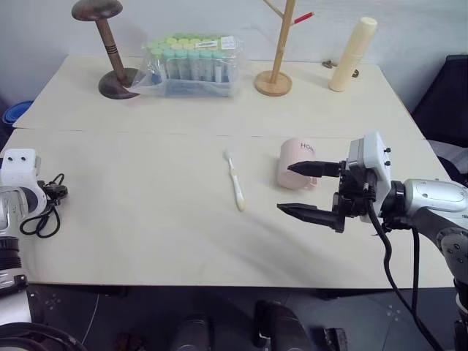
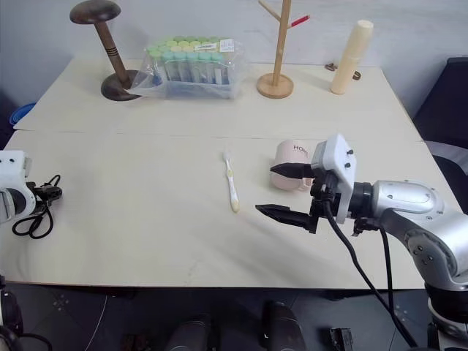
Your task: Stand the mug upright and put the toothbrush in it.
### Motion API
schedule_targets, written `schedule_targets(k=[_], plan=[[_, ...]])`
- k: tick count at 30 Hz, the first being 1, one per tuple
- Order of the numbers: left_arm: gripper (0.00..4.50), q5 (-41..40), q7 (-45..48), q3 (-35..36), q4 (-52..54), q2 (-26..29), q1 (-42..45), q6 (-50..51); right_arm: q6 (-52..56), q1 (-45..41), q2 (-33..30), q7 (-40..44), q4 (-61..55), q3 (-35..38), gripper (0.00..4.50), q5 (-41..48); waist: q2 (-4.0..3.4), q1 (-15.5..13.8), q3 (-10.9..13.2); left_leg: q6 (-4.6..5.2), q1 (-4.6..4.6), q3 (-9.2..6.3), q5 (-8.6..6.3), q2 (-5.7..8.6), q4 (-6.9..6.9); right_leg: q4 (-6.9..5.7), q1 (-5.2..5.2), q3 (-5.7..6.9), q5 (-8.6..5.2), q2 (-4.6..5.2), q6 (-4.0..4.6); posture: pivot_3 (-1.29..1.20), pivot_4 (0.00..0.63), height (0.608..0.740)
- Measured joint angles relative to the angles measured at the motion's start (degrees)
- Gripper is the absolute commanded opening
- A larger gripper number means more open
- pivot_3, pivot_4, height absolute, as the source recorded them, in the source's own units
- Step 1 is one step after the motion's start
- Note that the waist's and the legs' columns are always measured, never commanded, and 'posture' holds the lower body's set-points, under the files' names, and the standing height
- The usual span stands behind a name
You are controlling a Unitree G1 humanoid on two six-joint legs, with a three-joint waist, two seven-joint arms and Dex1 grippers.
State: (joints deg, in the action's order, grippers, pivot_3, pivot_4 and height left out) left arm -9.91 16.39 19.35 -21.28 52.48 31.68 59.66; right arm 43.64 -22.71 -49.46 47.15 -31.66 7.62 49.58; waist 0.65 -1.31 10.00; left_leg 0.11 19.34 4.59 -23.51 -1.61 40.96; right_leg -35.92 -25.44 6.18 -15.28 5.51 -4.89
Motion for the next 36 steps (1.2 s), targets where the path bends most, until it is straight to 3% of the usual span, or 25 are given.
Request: schedule_targets(k=[2,6,8,12,17,24,30,33,36], plan=[[3.25,-0.16,0.08,0.89,1.37,0.21,-0.97,1.38,-0.09,-0.01,0.02,0.18,0.2,-0.2,4.5,-0.4,0.0,0.02,0.0,-0.02,0.0,0.0,-0.01,0.0,0.0,0.0,0.0,0.0,0.0,0.0,0.0,0.0,0.15,0.74],[4.41,-2.36,2.69,5.33,5.59,4.7,-1.15,6.45,0.11,0.99,0.09,-0.67,0.92,0.49,4.5,-1.09,0.16,0.11,0.07,-0.06,0.0,0.01,-0.03,-0.07,-0.01,0.01,-0.02,0.0,-0.01,-0.04,0.02,0.0,0.15,0.74],[4.41,-6.1,6.5,7.87,8.47,6.06,2.57,6.89,1.32,0.67,0.82,-3.08,3.34,2.26,4.5,-0.9,0.24,-0.17,0.09,-0.06,0.07,-0.07,-0.03,-0.06,0.07,-0.01,-0.01,0.06,-0.01,0.01,0.02,0.0,0.15,0.74],[4.41,-21.73,19.57,9.66,22.54,6.83,12.65,11.38,5.62,-3.96,1.34,-10.57,12.73,4.62,4.5,-1.88,0.18,-0.41,0.05,-0.02,0.19,-0.18,-0.05,-0.01,0.17,0.01,0.02,0.08,0.0,0.32,0.0,0.0,0.15,0.74],[4.41,-37.86,30.84,-1.54,37.53,-1.93,15.02,14.6,13.02,-11.7,3.82,-18.96,25.22,3.51,4.5,-5.73,0.0,0.24,0.09,-0.04,0.09,0.02,-0.04,0.0,0.1,0.0,0.0,0.08,0.01,0.07,-0.02,0.0,0.15,0.74],[4.41,-36.17,37.48,-18.23,39.02,-3.74,15.39,7.11,17.34,-18.8,9.69,-24.99,42.76,-1.37,4.5,-15.28,-0.11,2.62,0.14,-0.16,-0.07,0.19,0.01,-0.08,-0.23,0.01,-0.11,-0.06,-0.05,-0.07,0.09,0.0,0.15,0.74],[4.41,-33.08,40.03,-21.65,38.51,-3.37,16.52,1.62,15.29,-23.49,15.51,-23.52,50.01,-7.32,4.5,-21.37,-0.18,2.93,0.19,-0.15,-0.01,0.17,0.01,-0.07,-0.21,0.03,-0.16,-0.07,-0.05,-0.06,0.08,0.0,0.15,0.74],[4.43,-32.56,40.4,-21.67,38.51,-3.17,16.17,0.93,13.32,-25.37,18.15,-22.16,52.24,-8.08,3.89,-23.53,-0.18,2.94,0.19,-0.15,-0.01,0.15,0.01,-0.08,-0.21,0.03,-0.16,-0.07,-0.05,-0.06,0.08,0.0,0.15,0.74],[4.43,-32.48,40.26,-21.59,38.54,-3.06,15.08,0.73,11.79,-26.44,19.39,-20.6,53.56,-9.76,2.89,-25.75,-0.18,2.89,0.19,-0.15,0.01,0.12,0.01,-0.07,-0.18,0.03,-0.15,-0.07,-0.05,-0.03,0.08,0.0,0.15,0.74]])
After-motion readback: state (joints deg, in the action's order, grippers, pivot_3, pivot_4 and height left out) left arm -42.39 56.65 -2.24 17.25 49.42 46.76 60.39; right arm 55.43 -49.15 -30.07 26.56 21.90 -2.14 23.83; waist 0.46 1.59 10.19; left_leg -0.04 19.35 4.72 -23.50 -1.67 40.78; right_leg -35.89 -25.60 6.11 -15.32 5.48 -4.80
